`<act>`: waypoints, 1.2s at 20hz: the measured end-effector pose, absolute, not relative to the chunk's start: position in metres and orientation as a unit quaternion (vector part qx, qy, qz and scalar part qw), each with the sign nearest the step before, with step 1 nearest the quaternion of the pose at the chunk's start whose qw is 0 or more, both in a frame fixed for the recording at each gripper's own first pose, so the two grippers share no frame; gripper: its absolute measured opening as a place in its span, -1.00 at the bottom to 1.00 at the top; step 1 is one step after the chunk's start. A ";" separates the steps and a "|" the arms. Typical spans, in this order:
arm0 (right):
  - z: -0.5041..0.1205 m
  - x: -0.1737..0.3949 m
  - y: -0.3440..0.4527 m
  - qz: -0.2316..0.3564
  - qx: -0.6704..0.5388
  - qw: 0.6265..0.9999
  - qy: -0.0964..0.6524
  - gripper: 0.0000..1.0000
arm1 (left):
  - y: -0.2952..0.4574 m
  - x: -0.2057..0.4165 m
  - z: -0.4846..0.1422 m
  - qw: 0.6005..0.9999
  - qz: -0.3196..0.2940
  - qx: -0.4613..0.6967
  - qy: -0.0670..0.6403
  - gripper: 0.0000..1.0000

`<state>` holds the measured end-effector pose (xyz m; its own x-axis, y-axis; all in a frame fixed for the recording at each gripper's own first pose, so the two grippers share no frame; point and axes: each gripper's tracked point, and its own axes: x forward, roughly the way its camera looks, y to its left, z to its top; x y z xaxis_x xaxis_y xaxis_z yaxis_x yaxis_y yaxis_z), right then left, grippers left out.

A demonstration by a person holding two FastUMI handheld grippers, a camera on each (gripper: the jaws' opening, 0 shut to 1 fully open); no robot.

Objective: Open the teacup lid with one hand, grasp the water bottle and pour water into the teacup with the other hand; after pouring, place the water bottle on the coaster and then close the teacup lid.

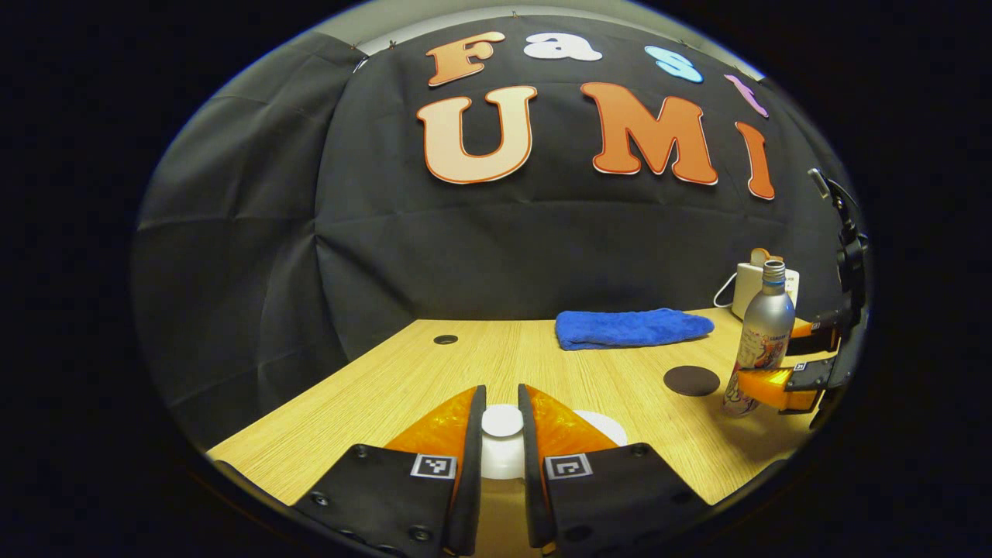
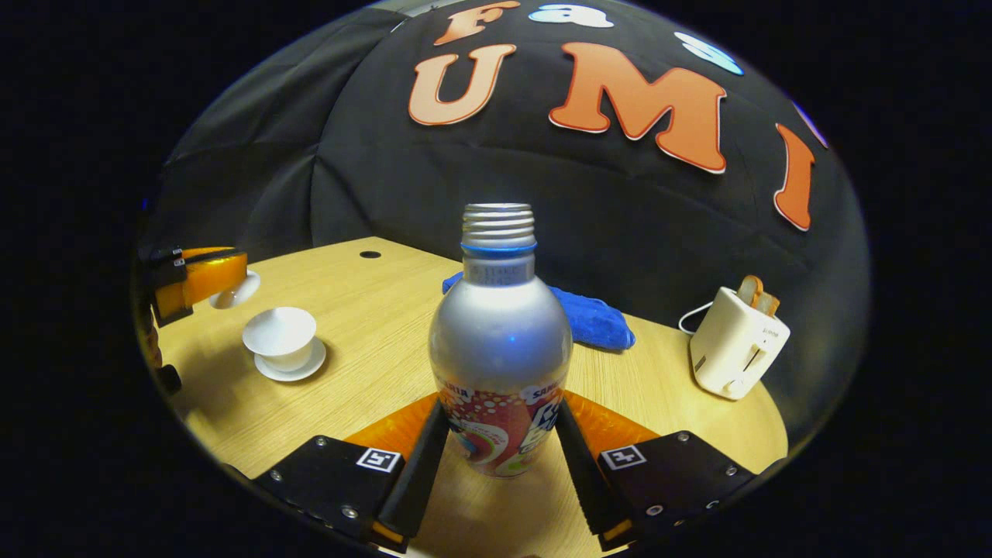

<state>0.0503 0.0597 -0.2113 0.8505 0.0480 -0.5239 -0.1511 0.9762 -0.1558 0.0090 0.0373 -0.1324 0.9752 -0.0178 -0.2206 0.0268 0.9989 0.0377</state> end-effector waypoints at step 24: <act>-0.160 0.096 0.092 0.103 -0.447 0.872 0.173 0.55 | 0.122 -0.017 -0.133 0.992 0.055 0.003 0.112 -0.45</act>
<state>0.0957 0.0918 -0.1603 0.9185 0.0249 -0.3946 -0.3350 0.5792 -0.7431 -0.0173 0.1224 -0.1327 0.9691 0.1095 -0.2210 -0.1081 0.9940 0.0183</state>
